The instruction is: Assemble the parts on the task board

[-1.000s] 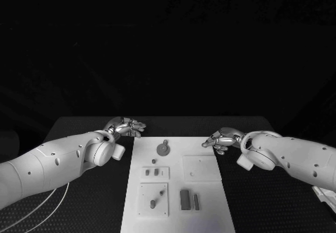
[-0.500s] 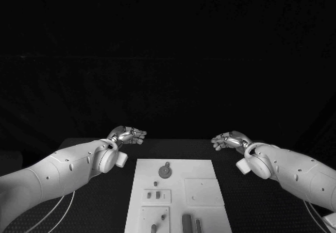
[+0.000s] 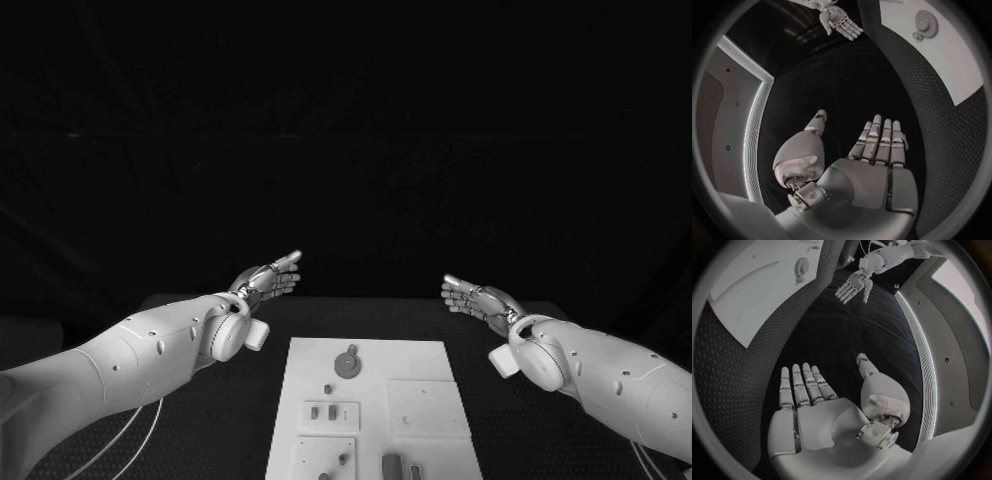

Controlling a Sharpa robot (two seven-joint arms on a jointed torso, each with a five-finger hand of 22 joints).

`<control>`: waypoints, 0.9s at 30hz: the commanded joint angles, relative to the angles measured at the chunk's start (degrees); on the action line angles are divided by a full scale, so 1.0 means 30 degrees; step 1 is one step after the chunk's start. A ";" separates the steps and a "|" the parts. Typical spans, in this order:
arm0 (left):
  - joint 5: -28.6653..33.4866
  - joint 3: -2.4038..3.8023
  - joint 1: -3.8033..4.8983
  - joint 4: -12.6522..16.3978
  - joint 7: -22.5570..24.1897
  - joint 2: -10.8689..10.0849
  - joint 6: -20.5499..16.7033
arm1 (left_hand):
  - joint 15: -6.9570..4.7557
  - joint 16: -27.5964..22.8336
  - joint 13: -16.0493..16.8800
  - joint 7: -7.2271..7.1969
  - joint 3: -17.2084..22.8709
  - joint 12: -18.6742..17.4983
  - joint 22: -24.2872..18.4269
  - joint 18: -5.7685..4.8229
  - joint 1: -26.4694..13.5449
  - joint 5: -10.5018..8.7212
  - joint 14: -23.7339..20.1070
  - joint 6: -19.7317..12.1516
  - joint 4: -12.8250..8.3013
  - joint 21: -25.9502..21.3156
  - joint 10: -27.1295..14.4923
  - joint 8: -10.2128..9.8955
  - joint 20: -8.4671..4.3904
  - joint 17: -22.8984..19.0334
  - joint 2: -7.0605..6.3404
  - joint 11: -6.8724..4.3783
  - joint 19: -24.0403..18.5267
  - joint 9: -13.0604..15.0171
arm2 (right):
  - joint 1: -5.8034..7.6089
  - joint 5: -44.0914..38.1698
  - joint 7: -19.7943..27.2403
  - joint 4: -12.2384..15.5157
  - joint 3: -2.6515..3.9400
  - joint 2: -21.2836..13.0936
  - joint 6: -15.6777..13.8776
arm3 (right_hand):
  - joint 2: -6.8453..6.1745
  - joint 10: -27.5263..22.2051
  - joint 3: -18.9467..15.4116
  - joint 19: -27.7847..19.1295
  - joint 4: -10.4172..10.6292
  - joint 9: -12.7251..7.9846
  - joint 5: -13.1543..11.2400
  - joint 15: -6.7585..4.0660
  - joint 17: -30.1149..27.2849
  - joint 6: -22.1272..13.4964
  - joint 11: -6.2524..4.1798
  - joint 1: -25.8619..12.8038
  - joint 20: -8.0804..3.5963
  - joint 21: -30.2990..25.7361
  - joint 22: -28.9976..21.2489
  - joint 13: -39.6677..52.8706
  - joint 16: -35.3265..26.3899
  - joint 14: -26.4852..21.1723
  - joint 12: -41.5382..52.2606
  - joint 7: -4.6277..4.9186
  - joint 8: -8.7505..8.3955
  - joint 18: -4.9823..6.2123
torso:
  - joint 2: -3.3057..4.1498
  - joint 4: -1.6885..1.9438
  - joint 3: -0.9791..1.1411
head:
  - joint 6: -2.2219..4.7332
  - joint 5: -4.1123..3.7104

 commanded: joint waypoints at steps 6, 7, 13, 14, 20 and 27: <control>0.0734 0.0542 -0.0699 0.2934 0.1218 -0.0845 -0.2670 | -0.1171 -0.3462 -0.2163 -0.1338 -0.4205 -0.0568 -0.7769 -0.0291 -0.8476 -0.0430 -0.7034 -0.6925 0.2050 -0.0543 -1.1037 -0.2627 -0.0360 -0.4091 0.0556 -0.1170 -0.6536 -0.3977 | -0.0184 0.1610 0.0878 0.2905 0.0016 -0.0785 -0.2845 | 0.0184 -0.7643 -0.5002 -0.3846 0.2399 -0.4942 -0.0439 -0.1287 -0.2993 -0.6405 -0.1248 -0.7601 -0.1765 -0.2786 -1.0273 -0.2349 -0.4388 -0.5896 -0.2130 -0.1467 -0.1701 -0.1120 | -0.1385 0.0310 0.0303 | -0.1118 -0.0665; 0.0851 0.0640 -0.0828 0.3450 0.1406 -0.1006 -0.3103 | -0.1171 -0.3462 -0.2163 -0.1338 -0.4205 -0.0568 -0.7769 -0.0291 -0.8476 -0.0430 -0.7034 -0.6925 0.2050 -0.0543 -1.1037 -0.2627 -0.0360 -0.4091 0.0556 -0.1170 -0.6536 -0.3977 | -0.0221 0.1877 0.1014 0.3421 0.0017 -0.0929 -0.3316 | 0.0184 -0.7643 -0.5002 -0.3846 0.2399 -0.4942 -0.0439 -0.1287 -0.2993 -0.6405 -0.1248 -0.7601 -0.1765 -0.2786 -1.0273 -0.2349 -0.4388 -0.5896 -0.2130 -0.1467 -0.1701 -0.1120 | -0.1511 0.0338 0.0332 | -0.1221 -0.0726; 0.1729 0.1374 -0.1797 0.7320 0.2811 -0.2212 -0.6354 | -0.1171 -0.3462 -0.2163 -0.1338 -0.4205 -0.0568 -0.7769 -0.0291 -0.8476 -0.0430 -0.7034 -0.6925 0.2050 -0.0543 -1.1037 -0.2627 -0.0360 -0.4091 0.0556 -0.1170 -0.6536 -0.3977 | -0.0498 0.3881 0.2027 0.7291 0.0021 -0.2017 -0.6854 | 0.0184 -0.7643 -0.5002 -0.3846 0.2399 -0.4942 -0.0439 -0.1287 -0.2993 -0.6405 -0.1248 -0.7601 -0.1765 -0.2786 -1.0273 -0.2349 -0.4388 -0.5896 -0.2130 -0.1467 -0.1701 -0.1120 | -0.1867 0.0417 0.0414 | -0.1517 -0.0897; 0.1865 0.1488 -0.1947 0.7922 0.3030 -0.2400 -0.6860 | -0.1171 -0.3462 -0.2163 -0.1338 -0.4205 -0.0568 -0.7769 -0.0291 -0.8476 -0.0430 -0.7034 -0.6925 0.2050 -0.0543 -1.1037 -0.2627 -0.0360 -0.4091 0.0556 -0.1170 -0.6536 -0.3977 | -0.0541 0.4192 0.2185 0.7892 0.0021 -0.2186 -0.7403 | 0.0184 -0.7643 -0.5002 -0.3846 0.2399 -0.4942 -0.0439 -0.1287 -0.2993 -0.6405 -0.1248 -0.7601 -0.1765 -0.2786 -1.0273 -0.2349 -0.4388 -0.5896 -0.2130 -0.1467 -0.1701 -0.1120 | -0.1867 0.0417 0.0414 | -0.1517 -0.0897; 0.2639 0.2135 -0.2801 1.1332 0.4269 -0.3463 -0.9724 | -0.1171 -0.3462 -0.2163 -0.1338 -0.4205 -0.0568 -0.7769 -0.0291 -0.8476 -0.0430 -0.7034 -0.6925 0.2050 -0.0543 -1.1037 -0.2627 -0.0360 -0.4091 0.0556 -0.1170 -0.6536 -0.3977 | -0.0814 0.6173 0.3187 1.1718 0.0025 -0.3260 -1.0901 | 0.0184 -0.7643 -0.5002 -0.3846 0.2399 -0.4942 -0.0439 -0.1287 -0.2993 -0.6405 -0.1248 -0.7601 -0.1765 -0.2786 -1.0273 -0.2349 -0.4388 -0.5896 -0.2130 -0.1467 -0.1701 -0.1120 | -0.1867 0.0417 0.0414 | -0.1517 -0.0897; 0.3086 0.2509 -0.3295 1.3306 0.4986 -0.4078 -1.1382 | -0.1171 -0.3462 -0.2163 -0.1338 -0.4205 -0.0568 -0.7769 -0.0291 -0.8476 -0.0430 -0.7034 -0.6925 0.2050 -0.0543 -1.1037 -0.2627 -0.0360 -0.4091 0.0556 -0.1170 -0.6536 -0.3977 | -0.1019 0.7654 0.3936 1.4578 0.0029 -0.4064 -1.3515 | 0.0184 -0.7643 -0.5002 -0.3846 0.2399 -0.4942 -0.0439 -0.1287 -0.2993 -0.6405 -0.1248 -0.7601 -0.1765 -0.2786 -1.0273 -0.2349 -0.4388 -0.5896 -0.2130 -0.1467 -0.1701 -0.1120 | -0.1867 0.0417 0.0414 | -0.1517 -0.0897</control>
